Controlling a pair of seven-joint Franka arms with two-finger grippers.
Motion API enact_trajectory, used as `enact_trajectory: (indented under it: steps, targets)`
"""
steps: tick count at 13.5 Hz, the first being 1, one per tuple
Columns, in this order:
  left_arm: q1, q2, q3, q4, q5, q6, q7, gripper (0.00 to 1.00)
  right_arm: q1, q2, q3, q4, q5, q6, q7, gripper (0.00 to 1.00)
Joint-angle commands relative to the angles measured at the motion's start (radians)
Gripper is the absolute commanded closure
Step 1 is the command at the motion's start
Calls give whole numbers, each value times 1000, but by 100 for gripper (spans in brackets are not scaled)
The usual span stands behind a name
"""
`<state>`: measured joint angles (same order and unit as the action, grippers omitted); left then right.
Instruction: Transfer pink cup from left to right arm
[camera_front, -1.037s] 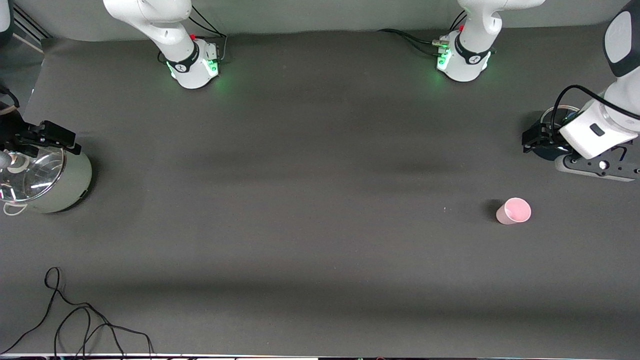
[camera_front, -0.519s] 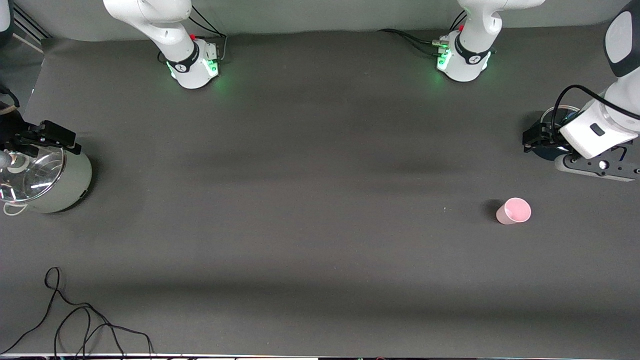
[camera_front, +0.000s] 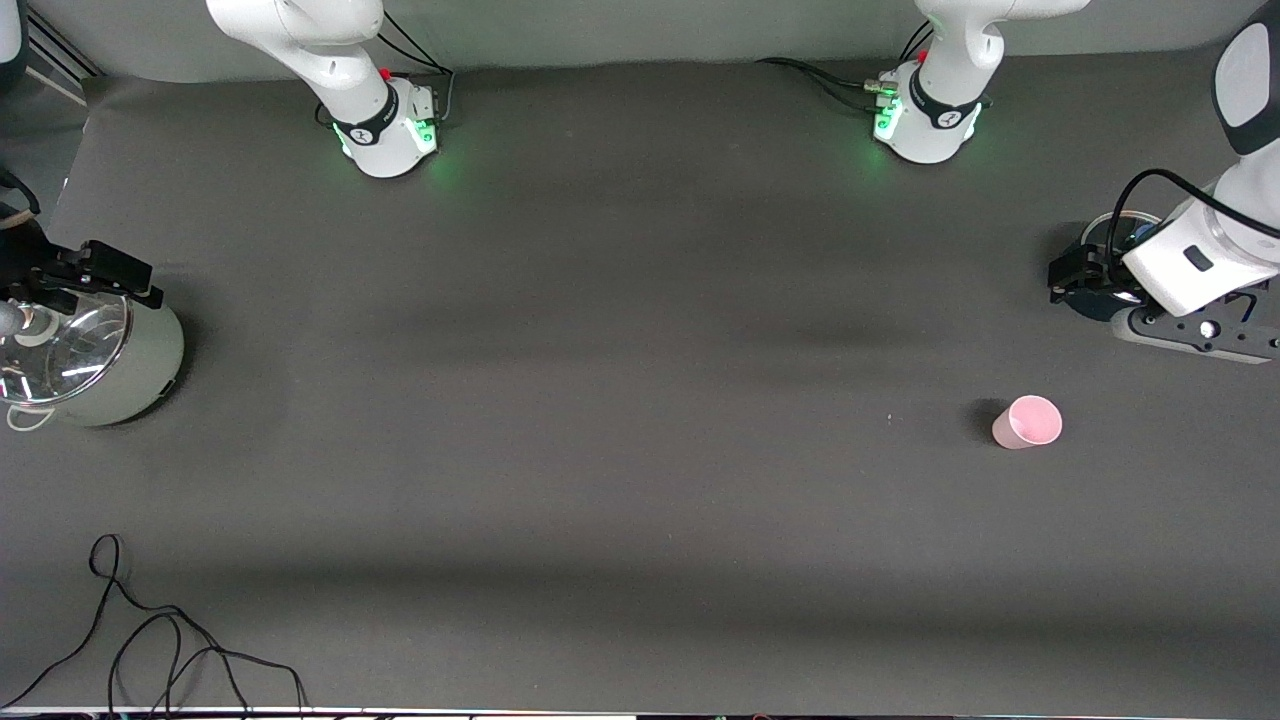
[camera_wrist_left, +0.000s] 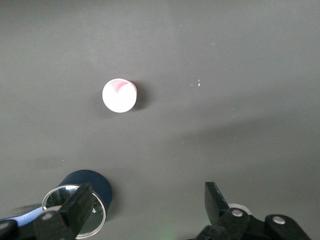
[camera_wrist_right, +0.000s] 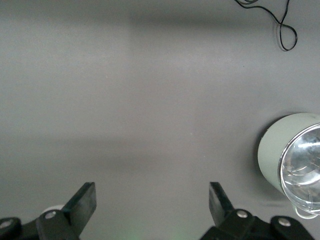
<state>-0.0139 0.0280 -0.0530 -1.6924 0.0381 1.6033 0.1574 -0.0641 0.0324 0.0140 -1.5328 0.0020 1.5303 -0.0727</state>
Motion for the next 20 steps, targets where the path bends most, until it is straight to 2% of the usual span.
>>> enact_trajectory:
  steps: [1, 5, 10, 14, 17, 20]
  targets:
    - [9, -3, -1, 0, -9, -25, 18, 1, 1, -5, -3, 8, 13, -9, -16, 0]
    - [17, 6, 1, 8, -10, -14, 141, 1, 1, -6, -3, 8, 12, -9, -16, 0]
    - [133, 65, 2, 49, -14, 32, 519, 4, 0, -8, -3, 8, 10, -9, -18, 0]
    - [193, 116, 2, 42, -17, 148, 831, 2, 1, -8, -3, 6, 10, -9, -18, 0]
    - [276, 193, 2, 40, -166, 208, 1069, 4, 1, -8, -3, 6, 10, -9, -16, 0]
    - [362, 271, 2, 37, -308, 211, 1290, 5, 1, -11, -3, 6, 10, -9, -18, 0]
